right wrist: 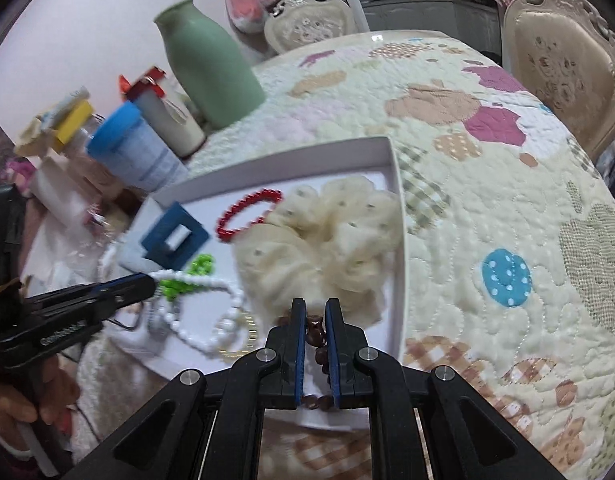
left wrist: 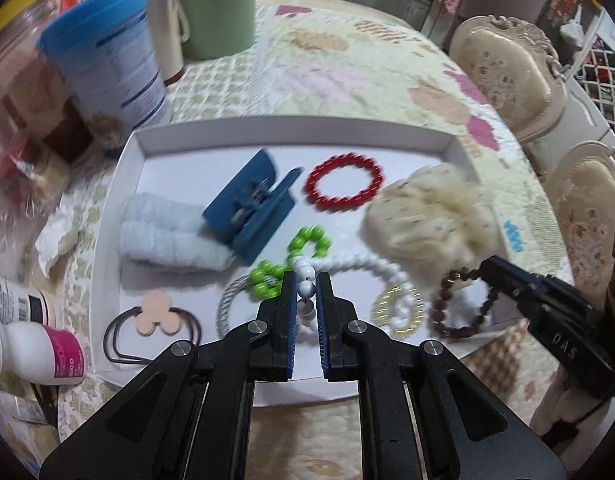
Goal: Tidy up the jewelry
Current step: 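Lift both bracelets and carry them into the white tray, then open both tools to release the bracelets and withdraw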
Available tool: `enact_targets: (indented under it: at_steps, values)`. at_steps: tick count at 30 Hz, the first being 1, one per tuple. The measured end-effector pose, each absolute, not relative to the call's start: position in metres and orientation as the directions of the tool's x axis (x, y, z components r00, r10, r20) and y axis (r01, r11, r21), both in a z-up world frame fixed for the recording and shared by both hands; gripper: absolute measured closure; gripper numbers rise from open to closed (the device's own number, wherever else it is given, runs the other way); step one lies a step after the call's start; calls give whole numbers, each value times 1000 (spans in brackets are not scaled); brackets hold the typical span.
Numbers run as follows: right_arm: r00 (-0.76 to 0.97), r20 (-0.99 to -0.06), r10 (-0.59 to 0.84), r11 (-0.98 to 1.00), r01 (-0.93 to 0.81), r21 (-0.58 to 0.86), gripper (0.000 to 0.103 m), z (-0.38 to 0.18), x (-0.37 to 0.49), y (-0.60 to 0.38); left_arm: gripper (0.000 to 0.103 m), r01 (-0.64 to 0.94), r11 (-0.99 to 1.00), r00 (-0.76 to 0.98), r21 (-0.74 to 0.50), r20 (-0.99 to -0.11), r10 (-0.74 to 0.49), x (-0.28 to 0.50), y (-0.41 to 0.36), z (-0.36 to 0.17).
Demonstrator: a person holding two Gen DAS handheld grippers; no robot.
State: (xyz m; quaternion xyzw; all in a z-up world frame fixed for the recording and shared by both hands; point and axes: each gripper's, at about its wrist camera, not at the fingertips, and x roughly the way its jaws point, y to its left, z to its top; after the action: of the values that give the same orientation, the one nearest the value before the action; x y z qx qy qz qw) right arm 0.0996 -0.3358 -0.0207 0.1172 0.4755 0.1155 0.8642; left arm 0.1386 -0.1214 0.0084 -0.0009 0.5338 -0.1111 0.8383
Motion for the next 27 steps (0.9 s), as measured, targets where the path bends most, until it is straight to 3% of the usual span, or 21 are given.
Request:
enact_targets:
  at_steps: [7, 11, 14, 15, 16, 18, 27]
  values:
    - [516, -816, 262, 964, -106, 243, 93, -30, 97, -327, 95, 177, 981, 417, -79, -897, -147, 133, -118, -4]
    - [512, -821, 252, 967, -106, 231, 78, -33, 93, -325, 95, 181, 982, 433, -54, -892, -128, 130, -120, -5]
    - [527, -809, 261, 965, -111, 238, 73, -27, 88, -323, 92, 174, 984, 441, -39, -890, -113, 129, -121, -4]
    - [533, -806, 259, 965, -111, 236, 73, -24, 86, -323, 84, 171, 985, 442, -38, -890, -111, 128, -121, -4]
    - [538, -803, 258, 965, -111, 236, 72, -21, 83, -321, 68, 170, 985, 442, -40, -890, -112, 128, -121, -4]
    - [549, -795, 259, 965, -114, 236, 71, -16, 80, -318, 57, 169, 984, 445, -57, -886, -128, 126, -120, -2]
    - [607, -761, 227, 972, -99, 211, 68, 15, 64, -299, 54, 123, 991, 473, -49, -875, -102, 106, -111, 14]
